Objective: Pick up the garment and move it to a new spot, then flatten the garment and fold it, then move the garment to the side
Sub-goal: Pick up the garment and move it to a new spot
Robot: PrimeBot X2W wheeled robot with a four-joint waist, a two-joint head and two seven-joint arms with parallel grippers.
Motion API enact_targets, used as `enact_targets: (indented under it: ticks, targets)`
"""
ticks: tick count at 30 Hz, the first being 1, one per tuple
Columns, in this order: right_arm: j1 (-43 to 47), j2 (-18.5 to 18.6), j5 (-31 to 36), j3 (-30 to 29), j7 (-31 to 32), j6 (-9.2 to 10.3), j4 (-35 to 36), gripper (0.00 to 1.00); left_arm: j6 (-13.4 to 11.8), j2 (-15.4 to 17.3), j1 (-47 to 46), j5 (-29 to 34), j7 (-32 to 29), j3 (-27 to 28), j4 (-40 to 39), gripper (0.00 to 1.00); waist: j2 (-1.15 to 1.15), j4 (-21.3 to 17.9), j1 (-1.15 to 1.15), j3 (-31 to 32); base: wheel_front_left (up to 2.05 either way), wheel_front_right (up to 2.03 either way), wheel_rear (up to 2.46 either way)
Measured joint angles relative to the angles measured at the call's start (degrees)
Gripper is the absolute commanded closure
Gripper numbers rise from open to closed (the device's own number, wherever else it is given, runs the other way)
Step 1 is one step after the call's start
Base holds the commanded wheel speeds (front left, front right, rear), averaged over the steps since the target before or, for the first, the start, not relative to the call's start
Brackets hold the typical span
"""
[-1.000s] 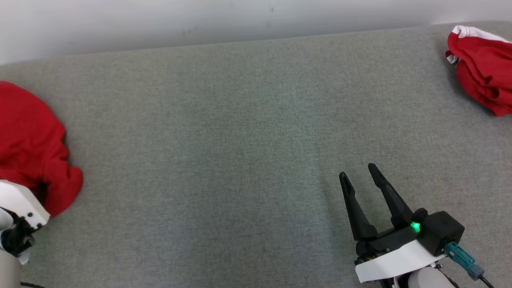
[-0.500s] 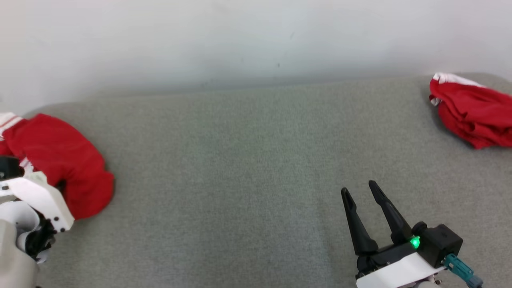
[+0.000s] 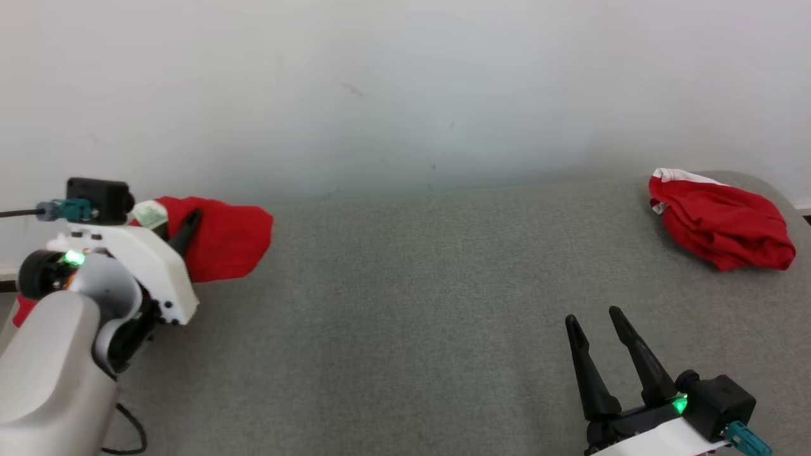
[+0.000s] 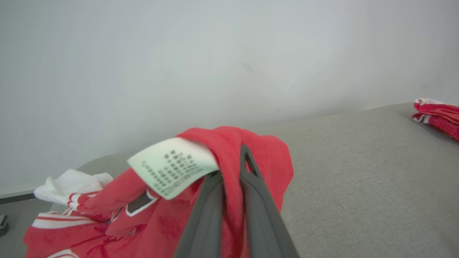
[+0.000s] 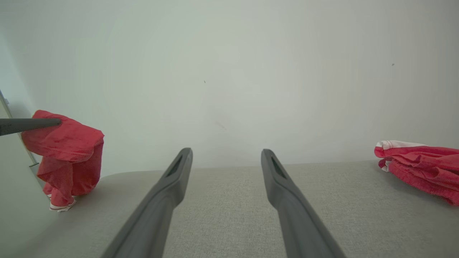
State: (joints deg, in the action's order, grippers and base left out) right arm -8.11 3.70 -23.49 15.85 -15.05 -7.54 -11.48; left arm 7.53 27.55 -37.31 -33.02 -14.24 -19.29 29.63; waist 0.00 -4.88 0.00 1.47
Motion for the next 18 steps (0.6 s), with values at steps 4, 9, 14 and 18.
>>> enact_targets:
  ticks: [4, 9, 14, 18]
  targets:
    - [0.09, 0.69, -0.01, -0.71, 0.0, 0.0, 0.03, 0.0, -0.23, -1.55, 0.67, -1.03, -1.91, -1.41, -9.01, 1.0, 0.0, -1.77, 0.0, 0.55, 0.0, 0.0, 0.0]
    - [0.09, 1.44, -0.01, -1.62, 0.0, 0.0, 0.3, 0.0, -1.59, -5.84, 1.95, -3.11, -3.86, -3.31, -19.41, 1.0, 0.0, -4.52, 0.0, 0.7, 0.0, 0.0, 0.0]
    - [-0.11, 1.8, 0.07, -2.03, 0.0, 0.0, 0.27, 0.0, -3.44, -10.49, 3.2, -2.8, -3.35, -6.22, -23.54, 1.0, 0.0, -7.68, 0.0, 0.11, 0.0, 0.0, 0.0]
    - [-1.01, 2.04, 0.16, -2.07, 0.0, -0.01, 0.02, 0.0, -3.42, -15.83, 4.36, -2.97, -2.05, -9.98, -20.11, 1.0, 0.0, -10.55, 0.0, -0.75, 0.0, 0.0, 0.0]
